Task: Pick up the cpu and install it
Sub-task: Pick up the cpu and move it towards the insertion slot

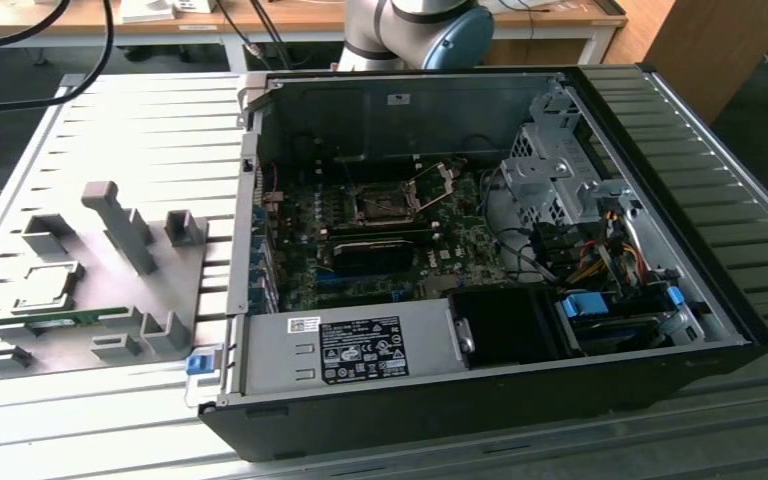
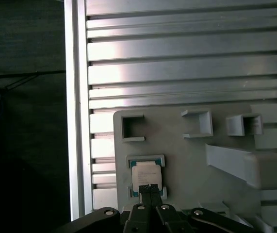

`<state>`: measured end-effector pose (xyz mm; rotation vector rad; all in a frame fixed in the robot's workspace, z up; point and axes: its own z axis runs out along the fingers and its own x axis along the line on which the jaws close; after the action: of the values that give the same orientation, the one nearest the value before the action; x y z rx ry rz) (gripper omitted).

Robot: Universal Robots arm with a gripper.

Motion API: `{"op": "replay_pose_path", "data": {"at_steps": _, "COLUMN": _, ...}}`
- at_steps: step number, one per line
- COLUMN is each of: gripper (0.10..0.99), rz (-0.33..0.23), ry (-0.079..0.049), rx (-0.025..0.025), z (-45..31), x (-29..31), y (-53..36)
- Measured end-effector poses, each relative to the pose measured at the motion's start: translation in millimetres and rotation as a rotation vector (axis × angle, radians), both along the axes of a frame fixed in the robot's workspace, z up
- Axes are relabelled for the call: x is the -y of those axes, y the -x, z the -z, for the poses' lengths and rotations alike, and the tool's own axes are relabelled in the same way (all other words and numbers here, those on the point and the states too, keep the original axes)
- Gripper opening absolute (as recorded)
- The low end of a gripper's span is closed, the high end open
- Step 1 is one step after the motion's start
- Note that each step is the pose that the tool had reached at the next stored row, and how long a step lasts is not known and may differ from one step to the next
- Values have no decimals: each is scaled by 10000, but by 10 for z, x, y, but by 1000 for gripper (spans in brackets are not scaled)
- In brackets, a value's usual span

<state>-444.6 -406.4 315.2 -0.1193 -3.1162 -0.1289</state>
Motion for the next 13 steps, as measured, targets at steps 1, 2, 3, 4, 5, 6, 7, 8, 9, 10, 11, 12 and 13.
{"op": "replay_pose_path", "data": {"at_steps": 1, "gripper": 106, "rz": 1, "ry": -2, "rx": -2, "z": 5, "x": 0, "y": 0}}
{"op": "replay_pose_path", "data": {"at_steps": 2, "gripper": 106, "rz": 0, "ry": -5, "rx": -2, "z": 10, "x": 0, "y": 0}}
{"op": "replay_pose_path", "data": {"at_steps": 3, "gripper": 106, "rz": 0, "ry": -7, "rx": -3, "z": 16, "x": 0, "y": 0}}
{"op": "replay_pose_path", "data": {"at_steps": 4, "gripper": 106, "rz": 0, "ry": -10, "rx": -4, "z": 22, "x": 0, "y": 0}}
{"op": "replay_pose_path", "data": {"at_steps": 5, "gripper": 106, "rz": 0, "ry": -11, "rx": -5, "z": 28, "x": 0, "y": 0}}
{"op": "replay_pose_path", "data": {"at_steps": 6, "gripper": 106, "rz": 0, "ry": -14, "rx": -6, "z": 34, "x": 0, "y": 0}}
{"op": "replay_pose_path", "data": {"at_steps": 7, "gripper": 106, "rz": 0, "ry": -15, "rx": -7, "z": 41, "x": 0, "y": 0}}
{"op": "replay_pose_path", "data": {"at_steps": 8, "gripper": 106, "rz": 0, "ry": -17, "rx": -9, "z": 47, "x": 0, "y": 0}}
{"op": "replay_pose_path", "data": {"at_steps": 9, "gripper": 106, "rz": 0, "ry": -20, "rx": -11, "z": 54, "x": 0, "y": 0}}
{"op": "replay_pose_path", "data": {"at_steps": 10, "gripper": 106, "rz": 0, "ry": -22, "rx": -12, "z": 62, "x": 0, "y": 0}}
{"op": "replay_pose_path", "data": {"at_steps": 11, "gripper": 106, "rz": 0, "ry": -25, "rx": -14, "z": 70, "x": 0, "y": 0}}
{"op": "replay_pose_path", "data": {"at_steps": 12, "gripper": 106, "rz": 0, "ry": -28, "rx": -18, "z": 78, "x": 0, "y": 0}}
{"op": "replay_pose_path", "data": {"at_steps": 13, "gripper": 106, "rz": 0, "ry": -30, "rx": -21, "z": 87, "x": 0, "y": 0}}
